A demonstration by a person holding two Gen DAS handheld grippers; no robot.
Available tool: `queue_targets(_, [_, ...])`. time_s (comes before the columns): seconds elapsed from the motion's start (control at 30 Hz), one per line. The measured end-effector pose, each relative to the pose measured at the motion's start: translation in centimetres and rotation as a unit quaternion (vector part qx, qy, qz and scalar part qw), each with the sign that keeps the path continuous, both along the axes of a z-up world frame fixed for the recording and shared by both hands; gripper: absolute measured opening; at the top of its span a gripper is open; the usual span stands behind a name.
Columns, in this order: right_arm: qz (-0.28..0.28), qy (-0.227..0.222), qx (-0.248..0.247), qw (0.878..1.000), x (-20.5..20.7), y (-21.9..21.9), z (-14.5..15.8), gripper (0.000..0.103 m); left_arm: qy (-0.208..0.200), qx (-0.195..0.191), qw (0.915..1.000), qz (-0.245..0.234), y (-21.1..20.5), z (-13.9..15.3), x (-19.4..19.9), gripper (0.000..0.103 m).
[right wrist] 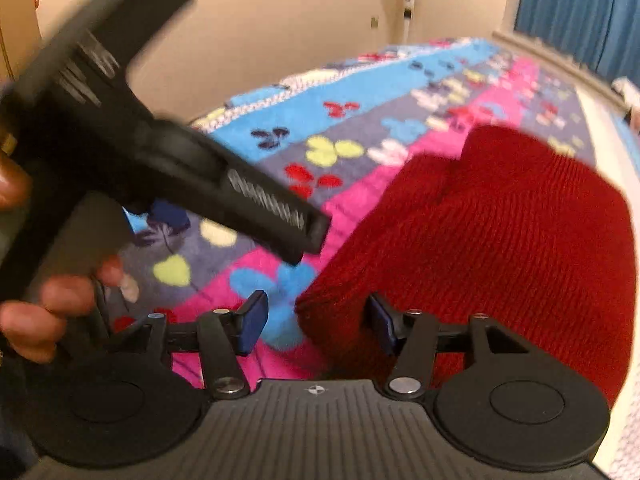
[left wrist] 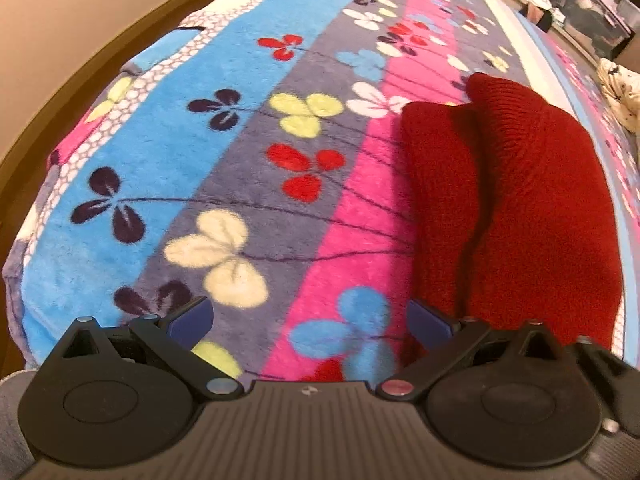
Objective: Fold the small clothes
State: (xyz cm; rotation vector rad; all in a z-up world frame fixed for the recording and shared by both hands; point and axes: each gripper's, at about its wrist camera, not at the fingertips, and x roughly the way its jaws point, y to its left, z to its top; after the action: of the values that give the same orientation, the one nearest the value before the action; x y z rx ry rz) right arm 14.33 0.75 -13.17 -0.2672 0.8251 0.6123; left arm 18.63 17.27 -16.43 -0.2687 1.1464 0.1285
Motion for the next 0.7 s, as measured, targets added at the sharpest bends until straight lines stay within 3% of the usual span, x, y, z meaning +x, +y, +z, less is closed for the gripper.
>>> queue_targets(0.07, [-0.009, 0.014, 0.018, 1.0, 0.1, -0.5, -0.4, 0.058, -0.002, 0.004, 0.9999, -0.013, -0.7, 0.3, 0.2, 0.103])
queue_targets(0.23, [-0.048, 0.036, 0.077, 0.995, -1.3, -3.1, 3.9, 0.056, -0.002, 0.02, 0.9991, -0.039, -2.5, 0.9, 0.4, 0.103])
queue_targets(0.43, [-0.135, -0.007, 0.036, 0.99, -5.1, -8.7, 6.6, 0.056, 0.003, 0.036, 0.9992, -0.017, -3.5, 1.9, -0.6, 0.103])
queue_targets(0.5, [-0.173, -0.025, 0.026, 0.984, -5.9, -10.2, 6.7, 0.056, 0.001, 0.053, 0.9985, -0.01, -4.2, 2.1, -0.6, 0.103])
queue_targets(0.6, [-0.207, -0.027, 0.018, 0.978, -4.5, -11.6, 5.8, 0.056, 0.002, 0.152, 0.9882, -0.022, -6.1, 0.2, 0.2, 0.103])
queue_targets(0.63, [-0.208, -0.023, 0.013, 0.978, -3.6, -11.9, 5.0, 0.056, 0.006, 0.169, 0.9854, -0.021, -6.3, -0.6, 0.5, 0.103])
queue_targets(0.7, [-0.217, 0.006, -0.019, 0.976, -1.3, -12.0, 2.3, 0.055, 0.028, 0.172, 0.9847, -0.013, -5.8, -2.1, 1.0, 0.103])
